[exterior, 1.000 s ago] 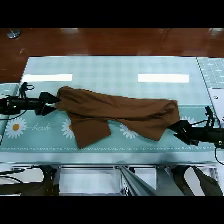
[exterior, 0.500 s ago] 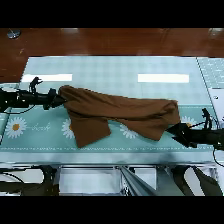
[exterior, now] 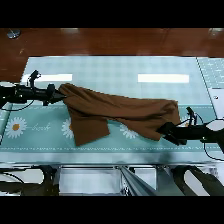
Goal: Fold the shirts.
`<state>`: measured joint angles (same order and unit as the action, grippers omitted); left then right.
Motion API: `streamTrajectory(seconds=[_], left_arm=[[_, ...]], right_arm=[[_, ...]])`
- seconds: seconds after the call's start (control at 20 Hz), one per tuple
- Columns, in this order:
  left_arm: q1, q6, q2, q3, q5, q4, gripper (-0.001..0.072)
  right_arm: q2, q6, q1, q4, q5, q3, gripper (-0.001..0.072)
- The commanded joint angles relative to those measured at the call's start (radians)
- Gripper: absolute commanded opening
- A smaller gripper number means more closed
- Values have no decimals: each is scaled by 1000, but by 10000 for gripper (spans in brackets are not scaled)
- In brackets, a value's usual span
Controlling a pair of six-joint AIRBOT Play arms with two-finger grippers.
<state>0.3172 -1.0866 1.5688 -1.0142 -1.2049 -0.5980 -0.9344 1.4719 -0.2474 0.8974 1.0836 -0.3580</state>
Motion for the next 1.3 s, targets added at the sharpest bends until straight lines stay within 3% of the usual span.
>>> streamTrajectory(seconds=[0.0,0.1,0.2,0.3,0.55,0.85,1.05,1.15,1.25], left_arm=[[0,1,-1,-17,-51,1,29],[0,0,-11,-37,-86,1,29],[2,-10,-30,-73,-133,1,28],[3,-17,-72,-129,-147,1,28],[-1,-81,-300,-344,100,4,27],[71,-90,-575,-665,205,3,27],[177,-116,-738,-780,219,-19,27],[175,-134,-823,-794,218,-112,27],[129,-214,-898,-794,211,-270,28]], right_arm=[[-121,10,122,-88,-144,-45,618],[-193,10,187,-135,-200,-97,593],[-254,-3,230,-141,-196,-180,37],[-253,-21,240,-139,-157,-294,33],[-136,32,201,-80,-94,-794,32],[-6,61,201,64,124,-1376,32],[179,46,200,108,235,-1427,32],[279,47,200,162,252,-1428,32],[365,58,201,233,227,-1428,32]])
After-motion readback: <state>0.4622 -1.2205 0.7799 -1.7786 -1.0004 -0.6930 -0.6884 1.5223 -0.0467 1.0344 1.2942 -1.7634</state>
